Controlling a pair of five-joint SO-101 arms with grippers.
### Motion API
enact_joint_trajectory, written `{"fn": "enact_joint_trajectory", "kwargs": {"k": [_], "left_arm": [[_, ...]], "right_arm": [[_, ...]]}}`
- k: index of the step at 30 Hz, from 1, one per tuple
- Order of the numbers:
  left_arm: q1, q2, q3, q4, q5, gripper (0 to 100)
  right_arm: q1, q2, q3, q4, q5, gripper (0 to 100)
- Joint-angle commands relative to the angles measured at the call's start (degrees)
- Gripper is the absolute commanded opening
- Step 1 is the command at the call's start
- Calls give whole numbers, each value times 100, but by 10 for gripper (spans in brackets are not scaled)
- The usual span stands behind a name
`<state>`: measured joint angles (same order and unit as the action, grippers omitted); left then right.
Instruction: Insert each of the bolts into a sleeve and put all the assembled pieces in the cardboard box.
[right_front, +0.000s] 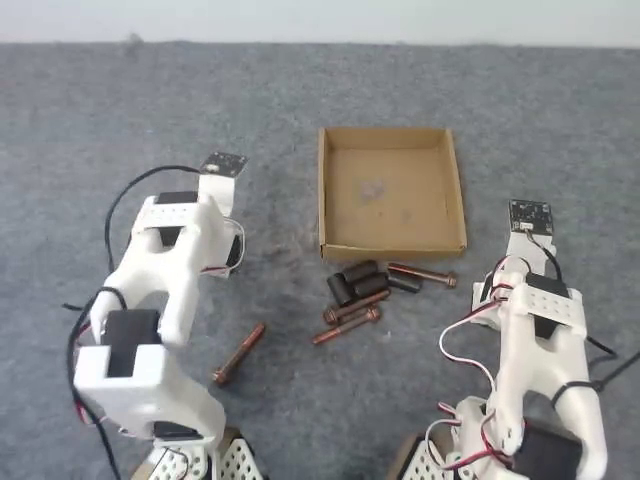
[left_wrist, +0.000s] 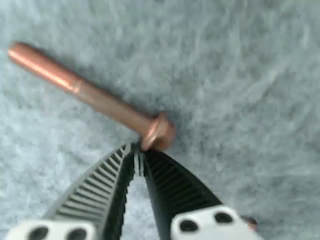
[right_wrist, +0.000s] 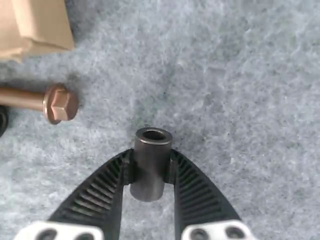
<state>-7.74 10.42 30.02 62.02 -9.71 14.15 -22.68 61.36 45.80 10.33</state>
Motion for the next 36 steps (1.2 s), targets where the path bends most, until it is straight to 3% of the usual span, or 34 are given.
{"fn": "enact_joint_trajectory", "kwargs": {"k": [1, 9, 15, 18, 22, 26, 31, 36], "left_arm": [[158, -9, -523, -246, -62, 11], [782, 0, -743, -1196, -53, 11], [1011, -79, -769, -1284, -141, 13], [818, -334, -1086, -747, -967, 36], [545, -510, -1710, 264, -1952, 154], [440, -510, -1965, 853, -2936, 150], [431, -501, -1965, 791, -3587, 141], [448, -185, -2026, 149, -3692, 141]], "right_arm": [[-48, -295, -273, -22, -9, 7], [-48, -295, -273, -22, -9, 7], [-31, -295, -273, -48, -9, 7], [-31, -295, -273, -48, -9, 7], [-40, -295, -273, -48, -9, 7], [-48, -295, -273, -57, -9, 7], [-48, -295, -273, -57, -9, 7], [-48, -295, -273, -57, -9, 7]]}}
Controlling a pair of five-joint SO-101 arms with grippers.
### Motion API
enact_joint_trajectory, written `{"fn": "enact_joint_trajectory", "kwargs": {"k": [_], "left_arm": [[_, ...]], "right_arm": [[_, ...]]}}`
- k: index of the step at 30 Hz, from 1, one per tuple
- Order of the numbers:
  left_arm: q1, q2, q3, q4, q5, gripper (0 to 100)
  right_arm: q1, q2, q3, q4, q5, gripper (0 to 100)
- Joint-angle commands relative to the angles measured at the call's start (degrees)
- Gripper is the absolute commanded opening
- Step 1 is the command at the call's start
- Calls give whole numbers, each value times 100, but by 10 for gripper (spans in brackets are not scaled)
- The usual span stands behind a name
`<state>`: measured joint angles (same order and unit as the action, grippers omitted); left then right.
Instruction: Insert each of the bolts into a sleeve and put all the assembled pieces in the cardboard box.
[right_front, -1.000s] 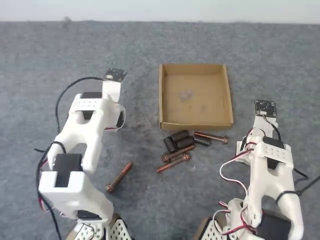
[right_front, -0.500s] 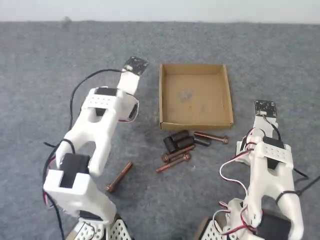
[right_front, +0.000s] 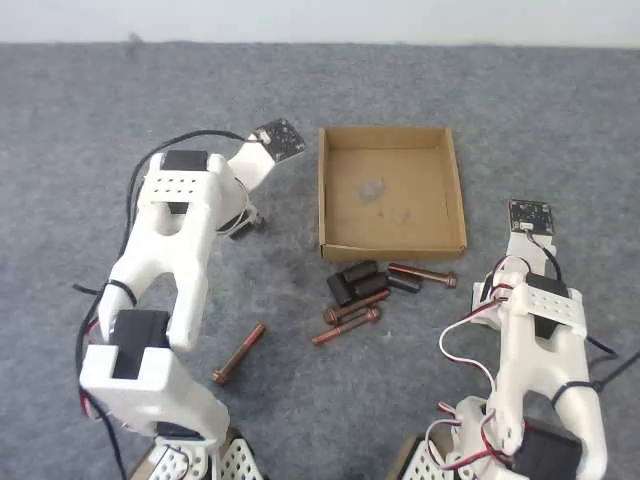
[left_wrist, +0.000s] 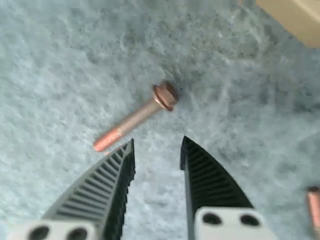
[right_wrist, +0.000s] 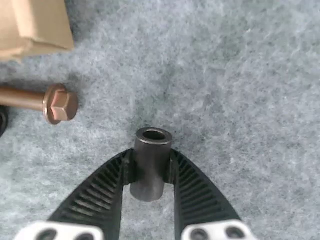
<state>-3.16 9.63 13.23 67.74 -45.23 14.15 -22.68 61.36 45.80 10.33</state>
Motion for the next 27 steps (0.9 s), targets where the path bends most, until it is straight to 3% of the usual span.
{"fn": "enact_joint_trajectory", "kwargs": {"k": [1, 9, 20, 25, 27], "left_arm": [[9, 62, -409, -457, -141, 141], [220, 1433, -1121, -466, -132, 141], [229, 1714, -1191, -466, -114, 134], [273, 1714, -1182, -273, -18, 16], [440, 1714, -1182, -70, 229, 11]], "right_arm": [[-48, -295, -273, -57, -9, 7], [-48, -295, -273, -145, -9, 7], [-57, -286, -273, -163, -9, 7], [-57, -286, -273, -163, -9, 7], [-57, -286, -273, -163, -9, 7]]}}
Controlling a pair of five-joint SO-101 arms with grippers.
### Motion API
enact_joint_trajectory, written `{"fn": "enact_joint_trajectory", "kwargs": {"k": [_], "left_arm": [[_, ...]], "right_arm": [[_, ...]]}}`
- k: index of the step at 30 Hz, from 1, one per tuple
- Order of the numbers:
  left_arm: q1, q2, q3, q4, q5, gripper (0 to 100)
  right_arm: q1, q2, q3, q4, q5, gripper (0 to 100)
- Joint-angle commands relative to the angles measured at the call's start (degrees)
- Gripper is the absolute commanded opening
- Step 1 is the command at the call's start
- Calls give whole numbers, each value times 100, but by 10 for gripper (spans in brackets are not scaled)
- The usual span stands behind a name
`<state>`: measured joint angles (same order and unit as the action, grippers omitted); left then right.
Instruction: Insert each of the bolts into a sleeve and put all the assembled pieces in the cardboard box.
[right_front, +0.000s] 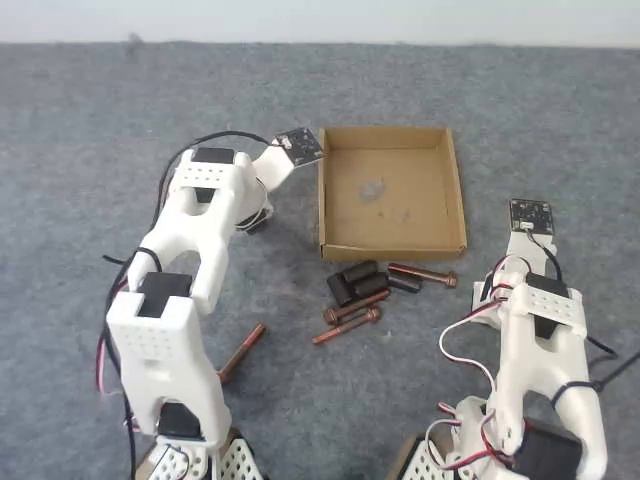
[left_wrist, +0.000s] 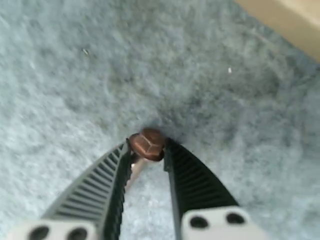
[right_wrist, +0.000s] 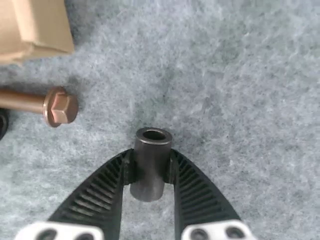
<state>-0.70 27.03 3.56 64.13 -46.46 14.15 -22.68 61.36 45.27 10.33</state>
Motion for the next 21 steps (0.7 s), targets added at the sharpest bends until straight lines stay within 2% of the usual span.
{"fn": "enact_joint_trajectory", "kwargs": {"k": [1, 4, 8, 11, 14, 16, 21], "left_arm": [[316, -35, -215, 422, 554, 13], [738, -88, -251, 712, 1679, 12], [1073, -35, -620, 844, 3851, 12], [1037, -35, -910, 826, 5389, 15], [888, -35, -1077, 844, 6593, 16], [800, -35, -1086, 853, 7015, 16], [545, -35, -1086, 826, 7244, 16]], "right_arm": [[-57, -286, -273, -110, -9, 7], [-57, -286, -273, -101, -9, 7], [-57, -286, -273, -92, -9, 7], [-40, -286, -273, -84, -9, 7], [-31, -286, -273, -84, -9, 7], [-31, -286, -273, -84, -9, 7], [-40, -286, -273, -84, -9, 7]]}}
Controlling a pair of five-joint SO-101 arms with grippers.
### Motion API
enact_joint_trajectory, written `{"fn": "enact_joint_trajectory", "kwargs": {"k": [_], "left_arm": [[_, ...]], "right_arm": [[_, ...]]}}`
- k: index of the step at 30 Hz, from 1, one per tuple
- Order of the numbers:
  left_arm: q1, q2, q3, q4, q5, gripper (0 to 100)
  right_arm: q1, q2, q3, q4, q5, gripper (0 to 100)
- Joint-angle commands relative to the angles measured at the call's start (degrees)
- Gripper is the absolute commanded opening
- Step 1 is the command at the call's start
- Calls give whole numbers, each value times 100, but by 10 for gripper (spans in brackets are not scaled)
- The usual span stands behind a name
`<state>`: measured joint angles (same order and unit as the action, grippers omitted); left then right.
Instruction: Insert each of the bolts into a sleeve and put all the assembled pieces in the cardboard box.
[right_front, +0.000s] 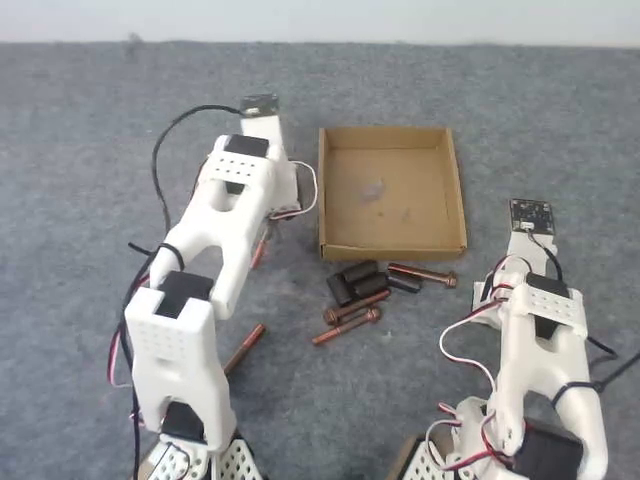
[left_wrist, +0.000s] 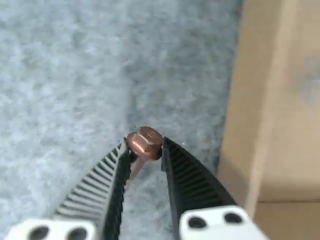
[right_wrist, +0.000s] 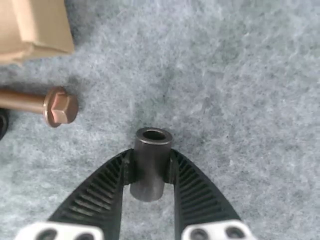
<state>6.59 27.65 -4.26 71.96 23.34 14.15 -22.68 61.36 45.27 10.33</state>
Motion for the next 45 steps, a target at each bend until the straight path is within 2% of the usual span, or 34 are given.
{"fn": "enact_joint_trajectory", "kwargs": {"k": [1, 3, 8, 10, 19, 23, 27, 35, 45], "left_arm": [[-220, -97, -303, 44, 264, 17], [-273, -97, -303, 62, 264, 39], [-255, -114, -277, 325, 264, 209], [-237, -132, -277, 448, 237, 245], [-229, -88, 40, 431, -1415, 246], [-132, -88, 365, 44, -1934, 234], [-158, -88, 505, -352, -2013, 191], [-149, -79, 497, -536, -2031, 191], [-158, 782, -505, 404, -2040, 188]], "right_arm": [[-40, -286, -273, -84, -9, 7], [-48, -286, -273, -84, -9, 7], [-48, -286, -273, -84, -9, 7], [-48, -286, -273, -92, -9, 7], [-48, -286, -273, -84, -9, 7], [-48, -286, -273, -84, -9, 7], [-48, -286, -273, -75, -9, 7], [-40, -286, -264, -75, -9, 7], [-31, -286, -264, -75, -9, 7]]}}
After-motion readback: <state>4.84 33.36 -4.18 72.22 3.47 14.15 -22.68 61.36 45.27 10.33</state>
